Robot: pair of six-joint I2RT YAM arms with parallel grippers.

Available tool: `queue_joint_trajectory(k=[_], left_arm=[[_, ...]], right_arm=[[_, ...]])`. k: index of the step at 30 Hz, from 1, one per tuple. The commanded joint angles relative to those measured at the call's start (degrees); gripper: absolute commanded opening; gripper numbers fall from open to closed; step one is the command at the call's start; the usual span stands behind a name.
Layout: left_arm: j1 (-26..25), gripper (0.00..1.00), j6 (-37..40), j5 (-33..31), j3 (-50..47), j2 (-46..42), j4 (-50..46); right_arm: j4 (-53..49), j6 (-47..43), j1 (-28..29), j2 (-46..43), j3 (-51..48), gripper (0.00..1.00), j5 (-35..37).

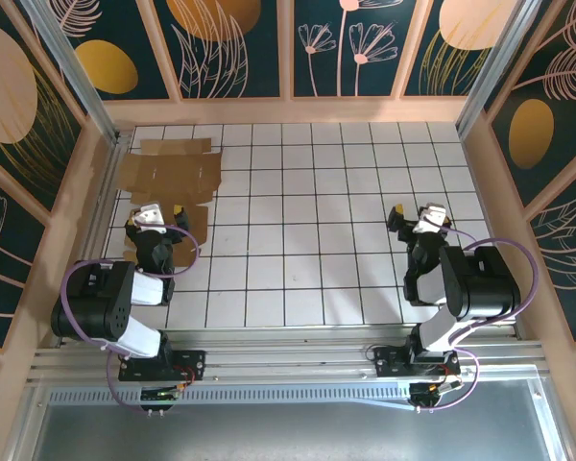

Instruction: Fold the paper box

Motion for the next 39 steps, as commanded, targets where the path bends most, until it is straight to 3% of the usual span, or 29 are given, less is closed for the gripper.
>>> queue_joint_trajectory(k=[1,17,21,24,26,28,31,34,39], left_arm=[[0.40,0.99,-0.95,0.56,0.60,-0.10,2.38],[0.40,0.99,-0.60,1.07,0.35,-0.31,2.80],[0.29,0.99,1.04,5.01,-0.88,-4.91,1.50],[0.26,0.99,-3.91,0.78,2.40,-18.15,-17.69],[0.22,0.99,-11.12,0.13,5.54,-26.24,-30.67],[0.22,0.99,-20.86,5.56,9.65,-32.74,-42.72],[-0.39,0.99,-32.97,18.24,17.95,-35.65,-60.16],[-3.25,0.99,-39.06,27.17,26.53,-33.25,-74.53],[-10.67,0.99,-37.35,28.10,39.33,-28.00,-97.66]], right_arm=[[-1.00,0.76,-0.37,-1.16,1.13,0.99,-2.93],[0.56,0.52,-0.34,-1.47,0.20,0.99,-3.49],[-4.97,-0.57,1.45,-11.27,-0.95,0.99,-0.01],[-25.10,3.63,4.34,-25.32,3.81,0.99,3.05],[-38.70,16.38,6.11,-32.15,8.23,0.99,2.83],[-48.44,31.75,8.18,-34.59,12.90,0.99,-2.51],[-60.47,43.32,13.56,-29.07,23.43,0.97,-11.44],[-66.29,44.79,21.13,-19.48,33.11,0.97,-15.51],[-67.54,43.83,30.45,-2.08,47.69,0.98,-20.81]])
